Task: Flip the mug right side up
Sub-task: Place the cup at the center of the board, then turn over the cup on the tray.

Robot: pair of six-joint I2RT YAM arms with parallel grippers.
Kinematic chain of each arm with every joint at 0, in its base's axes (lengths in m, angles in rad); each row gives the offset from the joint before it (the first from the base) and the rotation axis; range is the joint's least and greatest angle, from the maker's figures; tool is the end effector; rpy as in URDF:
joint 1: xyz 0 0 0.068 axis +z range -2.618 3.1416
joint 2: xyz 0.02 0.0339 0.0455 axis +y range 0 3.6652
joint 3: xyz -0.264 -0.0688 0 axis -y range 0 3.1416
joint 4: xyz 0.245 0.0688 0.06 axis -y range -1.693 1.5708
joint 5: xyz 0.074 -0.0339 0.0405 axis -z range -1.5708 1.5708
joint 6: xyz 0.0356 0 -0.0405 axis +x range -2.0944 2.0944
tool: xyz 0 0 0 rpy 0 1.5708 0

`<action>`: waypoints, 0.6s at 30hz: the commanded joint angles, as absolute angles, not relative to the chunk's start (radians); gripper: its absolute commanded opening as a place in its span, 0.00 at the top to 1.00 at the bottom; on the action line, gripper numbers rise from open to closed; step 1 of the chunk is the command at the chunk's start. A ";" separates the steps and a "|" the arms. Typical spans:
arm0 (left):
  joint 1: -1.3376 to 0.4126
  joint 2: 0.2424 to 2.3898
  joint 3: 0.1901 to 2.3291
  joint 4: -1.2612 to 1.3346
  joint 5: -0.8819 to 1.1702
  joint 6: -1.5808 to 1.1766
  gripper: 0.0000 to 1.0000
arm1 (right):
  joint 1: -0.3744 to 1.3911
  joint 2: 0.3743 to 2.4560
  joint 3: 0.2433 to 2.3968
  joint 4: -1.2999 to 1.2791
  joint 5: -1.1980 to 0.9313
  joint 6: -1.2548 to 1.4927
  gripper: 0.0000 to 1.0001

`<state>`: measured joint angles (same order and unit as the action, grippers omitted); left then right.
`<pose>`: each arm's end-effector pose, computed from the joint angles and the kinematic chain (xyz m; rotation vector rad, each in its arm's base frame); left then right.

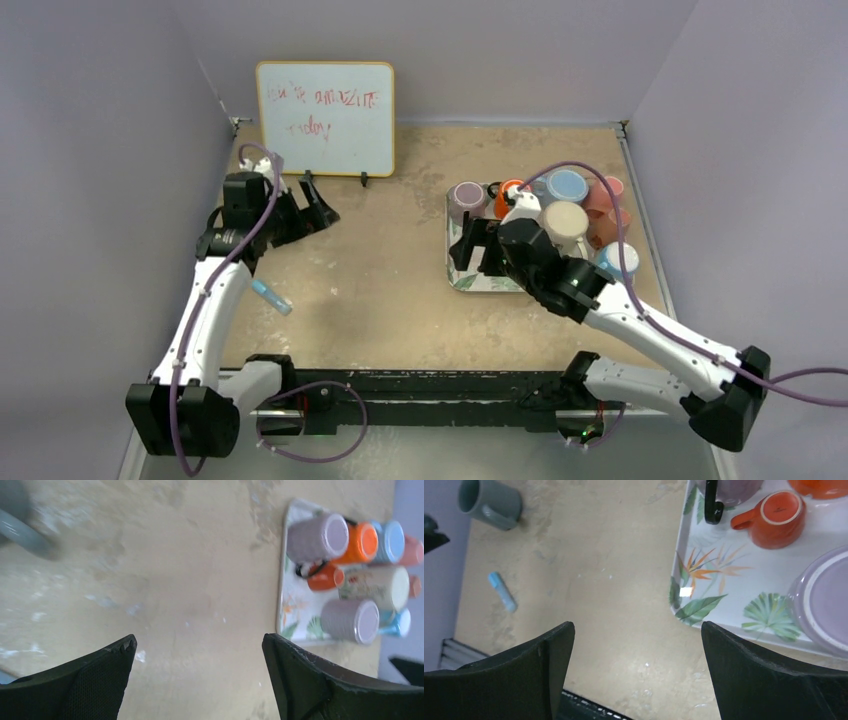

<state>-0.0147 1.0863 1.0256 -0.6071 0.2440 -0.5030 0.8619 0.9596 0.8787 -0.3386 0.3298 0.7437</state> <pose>0.2303 -0.0120 0.3249 -0.4176 2.2346 -0.5506 0.1493 0.1564 0.3259 0.0987 2.0352 0.7115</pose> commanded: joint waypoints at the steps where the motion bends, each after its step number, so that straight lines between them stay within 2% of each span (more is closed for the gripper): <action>1: -0.039 1.028 0.910 -0.547 0.471 -0.505 0.04 | 0.861 1.101 0.997 -0.380 0.450 0.644 0.03; 5: -0.092 1.034 0.955 -0.633 0.466 -0.477 0.04 | 0.833 1.265 1.085 -0.394 0.468 0.633 0.04; 9: -0.152 0.975 0.970 -0.689 0.406 -0.443 0.03 | 0.750 1.382 1.117 -0.339 0.408 0.625 0.10; 16: -0.153 0.841 0.918 -0.730 0.421 -0.445 0.01 | 0.657 1.523 1.175 -0.251 0.379 0.593 0.39; 18: -0.153 0.803 0.869 -0.694 0.397 -0.442 0.01 | 0.650 1.562 1.197 -0.248 0.388 0.607 0.44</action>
<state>-0.1520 0.8658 0.9253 -0.7246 0.4065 -0.4690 0.6586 1.5322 1.1244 -0.3058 0.3786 0.6163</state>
